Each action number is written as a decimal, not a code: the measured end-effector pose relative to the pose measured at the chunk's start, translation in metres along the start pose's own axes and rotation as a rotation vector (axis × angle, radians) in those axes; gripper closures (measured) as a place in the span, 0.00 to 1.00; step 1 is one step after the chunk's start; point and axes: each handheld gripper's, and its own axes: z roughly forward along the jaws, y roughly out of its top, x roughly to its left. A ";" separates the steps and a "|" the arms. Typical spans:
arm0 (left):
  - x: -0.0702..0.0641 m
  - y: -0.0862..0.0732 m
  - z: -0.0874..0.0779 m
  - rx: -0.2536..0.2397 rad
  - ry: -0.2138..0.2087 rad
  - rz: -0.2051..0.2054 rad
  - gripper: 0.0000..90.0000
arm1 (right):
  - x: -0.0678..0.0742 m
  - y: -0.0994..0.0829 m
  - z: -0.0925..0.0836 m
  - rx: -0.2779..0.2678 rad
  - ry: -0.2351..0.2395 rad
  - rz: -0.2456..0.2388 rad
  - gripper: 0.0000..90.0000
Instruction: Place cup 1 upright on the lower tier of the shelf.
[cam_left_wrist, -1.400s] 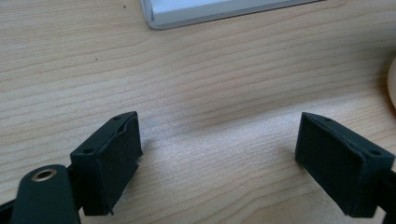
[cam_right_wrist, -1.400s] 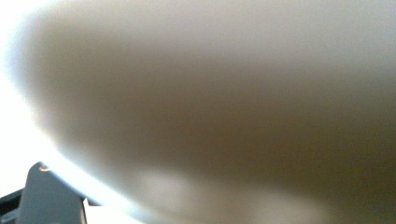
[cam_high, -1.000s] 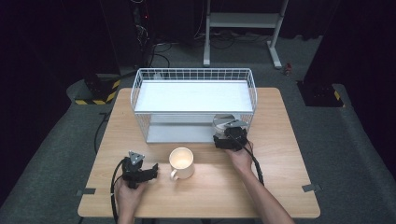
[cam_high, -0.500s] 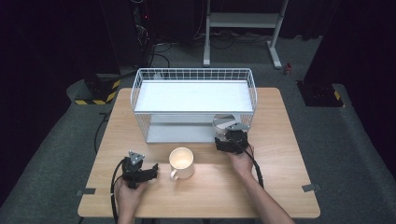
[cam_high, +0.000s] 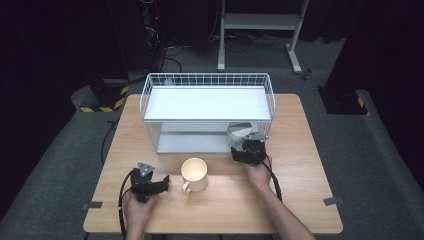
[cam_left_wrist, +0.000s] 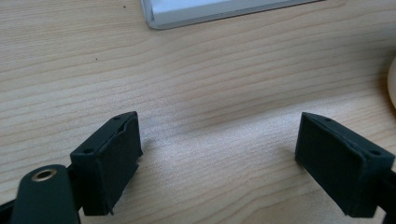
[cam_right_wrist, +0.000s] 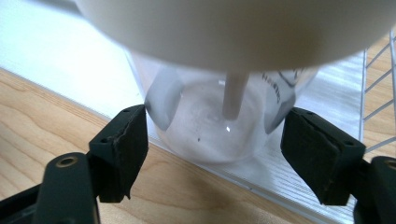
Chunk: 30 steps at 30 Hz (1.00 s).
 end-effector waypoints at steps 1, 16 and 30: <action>0.000 0.000 0.000 -0.001 0.001 0.000 0.16 | 0.000 0.000 0.000 0.004 -0.001 0.006 0.29; 0.000 0.000 0.000 0.000 0.000 0.000 0.16 | -0.003 -0.001 0.005 0.006 -0.006 0.020 0.39; 0.000 0.000 0.000 0.000 0.000 0.000 0.16 | -0.001 0.002 0.009 0.004 -0.030 0.015 0.49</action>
